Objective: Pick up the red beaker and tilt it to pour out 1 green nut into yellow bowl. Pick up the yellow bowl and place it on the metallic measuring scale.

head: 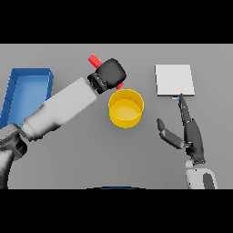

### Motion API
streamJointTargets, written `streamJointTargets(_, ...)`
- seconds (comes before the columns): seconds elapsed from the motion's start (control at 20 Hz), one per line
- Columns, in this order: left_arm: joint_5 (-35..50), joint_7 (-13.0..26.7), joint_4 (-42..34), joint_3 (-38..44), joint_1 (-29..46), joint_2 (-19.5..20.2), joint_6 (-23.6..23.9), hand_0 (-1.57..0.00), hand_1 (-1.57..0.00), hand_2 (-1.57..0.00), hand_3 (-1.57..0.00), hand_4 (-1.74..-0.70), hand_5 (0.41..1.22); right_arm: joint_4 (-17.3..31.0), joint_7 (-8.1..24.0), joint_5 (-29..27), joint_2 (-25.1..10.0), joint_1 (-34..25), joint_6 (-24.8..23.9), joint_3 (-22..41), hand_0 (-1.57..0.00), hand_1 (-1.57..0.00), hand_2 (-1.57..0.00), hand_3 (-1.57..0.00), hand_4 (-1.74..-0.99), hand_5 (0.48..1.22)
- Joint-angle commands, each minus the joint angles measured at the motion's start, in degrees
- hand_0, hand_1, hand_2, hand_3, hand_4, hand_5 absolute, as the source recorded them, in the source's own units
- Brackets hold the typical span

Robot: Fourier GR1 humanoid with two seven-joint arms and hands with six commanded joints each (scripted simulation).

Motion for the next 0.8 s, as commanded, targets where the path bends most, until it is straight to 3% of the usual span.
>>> streamJointTargets(0.0, -0.94, -0.22, 0.81, -1.52, -0.75, -0.27, -0.36, -1.57, -1.57, -1.57, -1.57, -1.72, 1.219, 0.07, 0.31, 0.09, 0.37, -0.52, -0.18, 0.18, 0.0, 0.0, 0.0, 0.0, -1.193, 0.648)
streamJointTargets(0.5, -9.2, -4.41, 4.48, -16.08, -8.07, -1.96, 1.22, -1.57, -1.57, -1.57, -1.57, -1.73, 1.221, 0.95, 1.98, 0.21, 0.36, -1.86, -0.69, -0.35, 0.0, 0.0, 0.0, 0.0, -1.165, 0.626)
streamJointTargets(0.75, -11.96, -5.25, 7.13, -21.42, -11.39, -3.7, 2.21, -1.57, -1.57, -1.57, -1.57, -1.73, 1.221, 0.21, 0.94, 1.66, -0.34, -1.18, -0.86, 0.21, 0.0, 0.0, 0.0, 0.0, -1.161, 0.634)
